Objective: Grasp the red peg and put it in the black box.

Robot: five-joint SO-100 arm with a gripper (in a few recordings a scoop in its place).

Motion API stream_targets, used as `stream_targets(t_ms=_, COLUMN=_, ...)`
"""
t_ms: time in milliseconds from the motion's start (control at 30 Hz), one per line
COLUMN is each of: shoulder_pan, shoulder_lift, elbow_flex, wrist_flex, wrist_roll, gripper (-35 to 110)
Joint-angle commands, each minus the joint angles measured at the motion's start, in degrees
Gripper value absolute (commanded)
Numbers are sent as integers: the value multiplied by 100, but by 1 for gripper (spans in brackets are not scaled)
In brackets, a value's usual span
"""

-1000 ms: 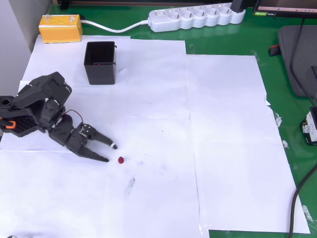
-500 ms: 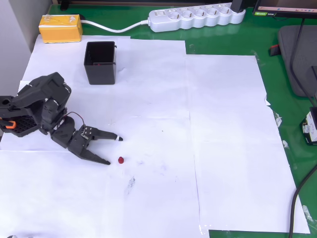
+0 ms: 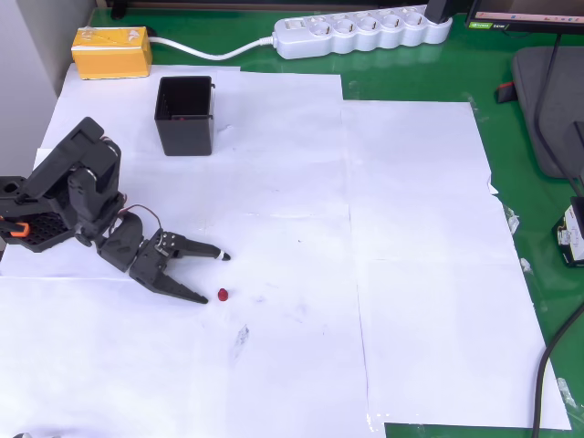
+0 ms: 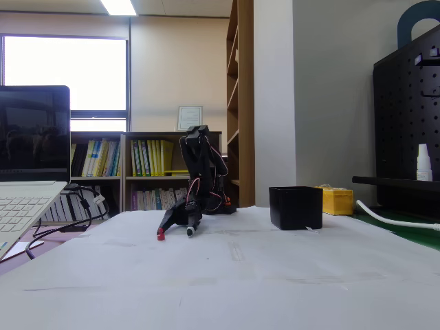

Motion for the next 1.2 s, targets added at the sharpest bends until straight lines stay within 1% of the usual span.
stream_targets(t_ms=0, shoulder_pan=62, shoulder_lift=-167, elbow_flex=308, wrist_flex=53, wrist_roll=-62, gripper=34)
stream_targets(t_ms=300, shoulder_pan=114, shoulder_lift=-70, elbow_flex=949, wrist_flex=439, wrist_roll=-26, gripper=34)
stream_targets(t_ms=1067, shoulder_pan=-53, shoulder_lift=-149, elbow_flex=853, wrist_flex=466, wrist_roll=18, gripper=34)
stream_targets(t_ms=1133, shoulder_pan=-62, shoulder_lift=-149, elbow_flex=853, wrist_flex=466, wrist_roll=9, gripper=32)
stream_targets(t_ms=1167, shoulder_pan=-88, shoulder_lift=-149, elbow_flex=861, wrist_flex=466, wrist_roll=-35, gripper=27)
